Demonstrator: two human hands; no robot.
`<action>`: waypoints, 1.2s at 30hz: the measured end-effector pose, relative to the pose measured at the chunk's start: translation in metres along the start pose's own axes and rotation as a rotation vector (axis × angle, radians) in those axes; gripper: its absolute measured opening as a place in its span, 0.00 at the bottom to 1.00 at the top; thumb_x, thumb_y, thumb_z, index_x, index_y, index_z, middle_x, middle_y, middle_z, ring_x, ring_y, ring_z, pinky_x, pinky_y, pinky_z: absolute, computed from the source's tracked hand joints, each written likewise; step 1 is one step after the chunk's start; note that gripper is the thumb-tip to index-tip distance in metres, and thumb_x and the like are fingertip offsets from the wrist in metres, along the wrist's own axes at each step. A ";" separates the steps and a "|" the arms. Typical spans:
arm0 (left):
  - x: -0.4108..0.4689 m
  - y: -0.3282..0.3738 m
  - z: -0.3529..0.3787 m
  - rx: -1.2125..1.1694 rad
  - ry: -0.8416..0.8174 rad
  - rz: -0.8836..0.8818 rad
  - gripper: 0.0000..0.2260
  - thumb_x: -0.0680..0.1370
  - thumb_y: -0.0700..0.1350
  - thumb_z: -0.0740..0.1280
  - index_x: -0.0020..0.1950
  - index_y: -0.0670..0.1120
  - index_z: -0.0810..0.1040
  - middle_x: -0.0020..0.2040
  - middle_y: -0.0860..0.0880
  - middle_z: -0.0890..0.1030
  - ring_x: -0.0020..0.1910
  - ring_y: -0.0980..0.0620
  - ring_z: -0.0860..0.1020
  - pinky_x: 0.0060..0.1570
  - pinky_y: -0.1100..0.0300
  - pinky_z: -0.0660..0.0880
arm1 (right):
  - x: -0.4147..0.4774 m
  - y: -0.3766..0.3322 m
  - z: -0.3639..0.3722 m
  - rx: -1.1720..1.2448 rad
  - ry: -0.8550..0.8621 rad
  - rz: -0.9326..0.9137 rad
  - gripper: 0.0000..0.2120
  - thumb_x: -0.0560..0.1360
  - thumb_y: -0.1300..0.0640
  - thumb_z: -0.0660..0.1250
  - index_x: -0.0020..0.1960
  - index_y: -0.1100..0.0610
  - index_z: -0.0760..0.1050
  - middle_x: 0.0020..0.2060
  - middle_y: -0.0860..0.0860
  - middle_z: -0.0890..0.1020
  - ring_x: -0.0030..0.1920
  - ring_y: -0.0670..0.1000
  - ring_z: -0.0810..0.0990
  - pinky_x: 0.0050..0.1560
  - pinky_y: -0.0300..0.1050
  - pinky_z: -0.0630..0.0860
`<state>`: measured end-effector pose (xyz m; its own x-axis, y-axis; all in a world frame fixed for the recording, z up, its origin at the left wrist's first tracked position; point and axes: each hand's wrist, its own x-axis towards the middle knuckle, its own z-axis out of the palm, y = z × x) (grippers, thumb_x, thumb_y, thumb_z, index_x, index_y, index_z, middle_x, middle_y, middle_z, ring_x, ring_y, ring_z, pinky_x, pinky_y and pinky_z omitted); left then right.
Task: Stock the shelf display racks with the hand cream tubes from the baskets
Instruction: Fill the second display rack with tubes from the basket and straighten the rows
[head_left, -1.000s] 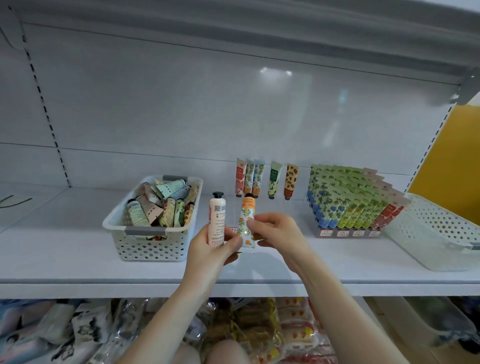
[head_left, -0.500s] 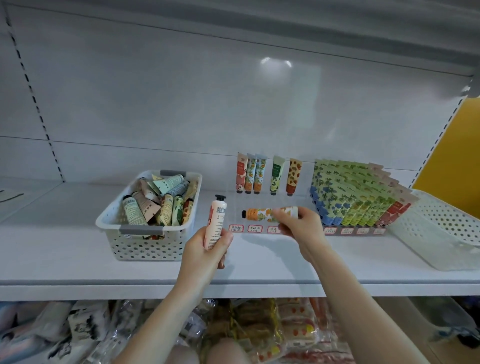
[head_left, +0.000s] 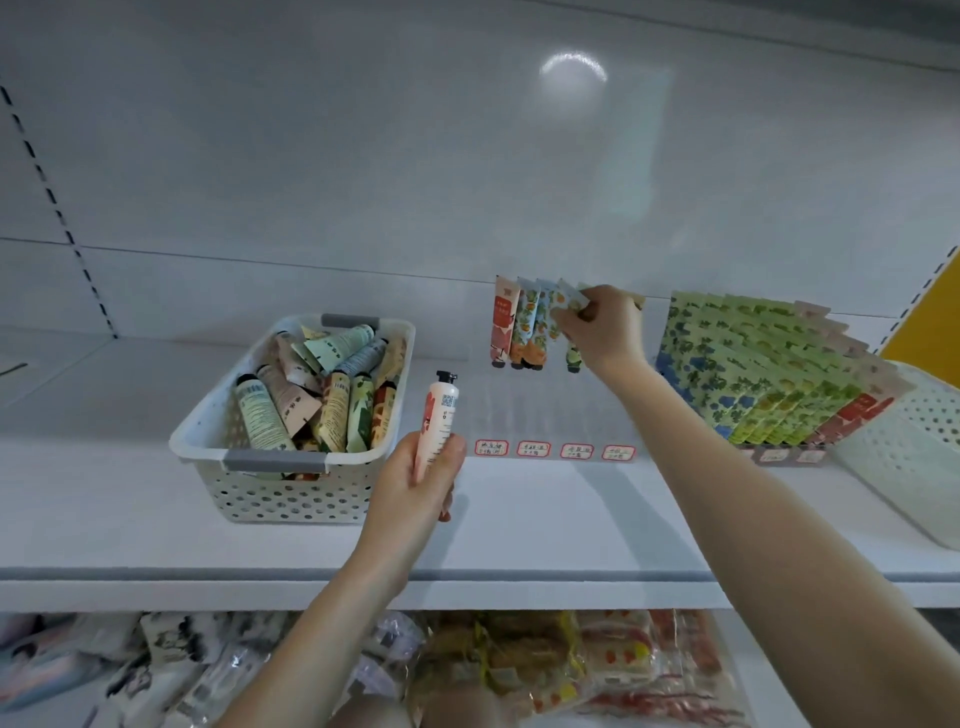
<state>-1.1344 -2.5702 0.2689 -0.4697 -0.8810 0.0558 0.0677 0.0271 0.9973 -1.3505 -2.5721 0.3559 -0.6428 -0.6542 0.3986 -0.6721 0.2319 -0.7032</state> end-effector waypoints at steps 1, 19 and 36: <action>0.002 -0.001 0.000 -0.001 0.006 0.001 0.05 0.77 0.49 0.63 0.44 0.49 0.72 0.32 0.48 0.70 0.30 0.56 0.69 0.33 0.62 0.71 | 0.004 0.000 0.003 -0.013 -0.011 -0.017 0.07 0.74 0.63 0.65 0.37 0.62 0.71 0.24 0.51 0.67 0.24 0.47 0.63 0.19 0.33 0.57; 0.019 -0.015 0.006 0.010 -0.003 -0.027 0.06 0.77 0.50 0.64 0.46 0.49 0.73 0.32 0.50 0.71 0.30 0.56 0.69 0.32 0.63 0.71 | 0.026 0.011 0.033 -0.170 -0.131 0.030 0.18 0.75 0.62 0.65 0.30 0.56 0.62 0.26 0.50 0.68 0.26 0.46 0.65 0.25 0.38 0.58; 0.016 0.003 0.009 -0.086 -0.037 -0.124 0.12 0.80 0.53 0.56 0.48 0.47 0.73 0.32 0.48 0.70 0.29 0.54 0.67 0.33 0.60 0.67 | 0.014 0.010 0.026 0.021 -0.136 0.100 0.14 0.75 0.56 0.67 0.57 0.61 0.72 0.43 0.52 0.76 0.39 0.50 0.75 0.32 0.37 0.70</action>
<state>-1.1497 -2.5797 0.2730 -0.5115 -0.8569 -0.0640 0.0816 -0.1226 0.9891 -1.3563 -2.5981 0.3393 -0.6494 -0.7202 0.2440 -0.5985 0.2862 -0.7482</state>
